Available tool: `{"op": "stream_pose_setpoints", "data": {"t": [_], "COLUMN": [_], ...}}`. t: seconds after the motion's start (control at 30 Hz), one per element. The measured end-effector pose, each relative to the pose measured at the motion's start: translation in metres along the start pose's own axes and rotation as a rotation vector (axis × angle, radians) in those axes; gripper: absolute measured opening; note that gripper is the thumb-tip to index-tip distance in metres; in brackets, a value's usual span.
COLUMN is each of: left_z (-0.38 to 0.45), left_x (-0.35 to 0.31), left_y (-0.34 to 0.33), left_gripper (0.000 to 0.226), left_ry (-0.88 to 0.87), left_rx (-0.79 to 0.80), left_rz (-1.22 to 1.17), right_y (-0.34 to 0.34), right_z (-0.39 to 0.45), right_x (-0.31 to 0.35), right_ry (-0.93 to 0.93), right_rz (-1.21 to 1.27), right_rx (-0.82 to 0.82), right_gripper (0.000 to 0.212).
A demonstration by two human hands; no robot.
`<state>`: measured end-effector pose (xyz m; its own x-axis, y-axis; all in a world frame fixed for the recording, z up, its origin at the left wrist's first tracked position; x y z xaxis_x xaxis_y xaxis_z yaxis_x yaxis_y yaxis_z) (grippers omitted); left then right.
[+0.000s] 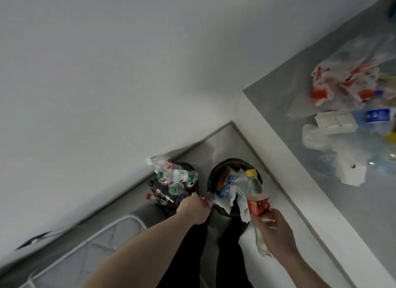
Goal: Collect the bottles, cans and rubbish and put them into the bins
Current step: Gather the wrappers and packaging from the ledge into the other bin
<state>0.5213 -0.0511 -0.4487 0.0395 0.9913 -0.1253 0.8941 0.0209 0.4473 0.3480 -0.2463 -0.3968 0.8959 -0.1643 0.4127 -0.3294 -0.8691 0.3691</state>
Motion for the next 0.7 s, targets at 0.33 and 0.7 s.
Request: {"op": "stream_pose_setpoints", "data": {"t": [0.33, 0.7], "left_z": [0.118, 0.151], "left_x": [0.044, 0.053], "left_y": [0.018, 0.006], "left_gripper": [0.044, 0.044], "left_ry": [-0.075, -0.208], "left_rx": [-0.114, -0.149], "left_rz": [0.373, 0.774], "right_y": [-0.067, -0.096], "right_z": [0.084, 0.126], "right_x": [-0.013, -0.003], "right_ry": [0.003, 0.021], "right_rz": [-0.021, -0.036], "right_rx": [0.048, 0.059], "right_gripper": [0.027, 0.033]}}
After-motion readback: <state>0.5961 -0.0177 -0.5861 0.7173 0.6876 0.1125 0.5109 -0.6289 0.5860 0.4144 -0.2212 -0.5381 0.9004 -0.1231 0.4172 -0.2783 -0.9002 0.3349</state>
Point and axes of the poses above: each hand's wrist, its own z-axis towards the middle knuckle, its own y-axis out of the back of the hand, x = y × z, the point moved 3 cm from there along z, towards the middle knuckle, and after that the axes turned 4 degrees about -y, right-handed, at the moved point
